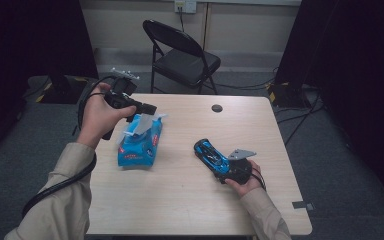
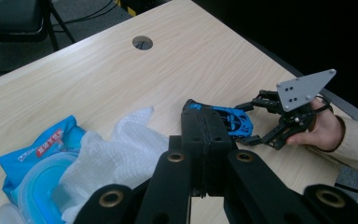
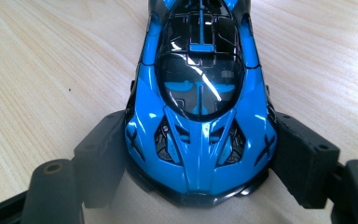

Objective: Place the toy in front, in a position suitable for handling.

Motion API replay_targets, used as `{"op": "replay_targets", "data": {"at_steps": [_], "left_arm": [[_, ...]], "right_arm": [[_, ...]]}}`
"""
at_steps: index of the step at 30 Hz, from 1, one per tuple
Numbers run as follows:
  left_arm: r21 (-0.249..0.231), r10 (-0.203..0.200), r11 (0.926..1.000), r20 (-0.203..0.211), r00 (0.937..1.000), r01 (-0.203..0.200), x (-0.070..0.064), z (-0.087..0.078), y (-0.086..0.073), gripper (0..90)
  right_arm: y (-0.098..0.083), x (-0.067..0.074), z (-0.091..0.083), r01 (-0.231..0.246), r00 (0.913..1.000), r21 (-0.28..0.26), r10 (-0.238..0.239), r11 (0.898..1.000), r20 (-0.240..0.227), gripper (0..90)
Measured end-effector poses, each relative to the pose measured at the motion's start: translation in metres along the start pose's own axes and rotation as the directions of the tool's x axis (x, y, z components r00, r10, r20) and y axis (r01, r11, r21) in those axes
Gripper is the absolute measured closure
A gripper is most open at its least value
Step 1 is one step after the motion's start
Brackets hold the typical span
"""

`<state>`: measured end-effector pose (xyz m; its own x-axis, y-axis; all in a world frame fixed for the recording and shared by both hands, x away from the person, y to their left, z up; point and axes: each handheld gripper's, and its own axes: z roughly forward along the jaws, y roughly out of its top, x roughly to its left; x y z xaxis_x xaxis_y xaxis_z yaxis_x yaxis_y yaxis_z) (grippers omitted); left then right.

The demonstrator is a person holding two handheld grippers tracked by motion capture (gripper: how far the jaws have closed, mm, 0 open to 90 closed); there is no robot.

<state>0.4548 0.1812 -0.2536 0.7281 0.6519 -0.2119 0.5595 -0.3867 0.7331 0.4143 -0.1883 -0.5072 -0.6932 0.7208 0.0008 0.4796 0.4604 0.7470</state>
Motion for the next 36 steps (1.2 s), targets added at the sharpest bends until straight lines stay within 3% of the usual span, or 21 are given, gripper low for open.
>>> {"op": "replay_targets", "data": {"at_steps": [2, 4, 11, 20, 27, 32, 36], "left_arm": [[-0.024, -0.012, 0.9996, 0.027, 0.9996, 0.012, -0.003, -0.002, 0.003, 90.0], [-0.029, 0.0, 0.9996, 0.015, 0.9999, 0.0, -0.005, -0.004, 0.007, 89.9], [-0.046, 0.029, 0.9986, 0.056, 0.998, -0.026, -0.021, -0.003, 0.016, 89.9], [-0.029, 0.052, 0.9984, 0.131, 0.9901, -0.049, -0.039, 0.023, 0.008, 89.9], [0.027, 0.045, 0.9983, 0.178, 0.983, -0.051, -0.045, 0.059, -0.018, 89.9], [0.084, 0.009, 0.996, 0.226, 0.9742, -0.029, -0.046, 0.092, -0.053, 89.9], [0.137, -0.022, 0.9905, 0.233, 0.9722, -0.011, -0.041, 0.117, -0.083, 89.9]], "right_arm": [[0.0, 0.0, 0.0, 0.0, 1.0, 0.0, 0.0, 1.0, 0.0, 25.1], [0.0, 0.0, 0.0, 0.0, 1.0, 0.0, 0.0, 1.0, 0.0, 25.2], [0.0, 0.0, 0.0, 0.0, 1.0, 0.0, 0.0, 1.0, 0.0, 25.2], [0.0, 0.0, 0.0, 0.0, 1.0, 0.0, 0.0, 1.0, 0.0, 25.1], [0.0, 0.0, 0.0, 0.0, 1.0, 0.0, 0.0, 1.0, 0.0, 25.1], [0.0, 0.0, 0.0, 0.0, 1.0, 0.001, 0.0, 1.0, 0.0, 25.2], [0.0, 0.0, 0.0, 0.0, 1.0, 0.0, 0.0, 1.0, 0.0, 25.1]]}}
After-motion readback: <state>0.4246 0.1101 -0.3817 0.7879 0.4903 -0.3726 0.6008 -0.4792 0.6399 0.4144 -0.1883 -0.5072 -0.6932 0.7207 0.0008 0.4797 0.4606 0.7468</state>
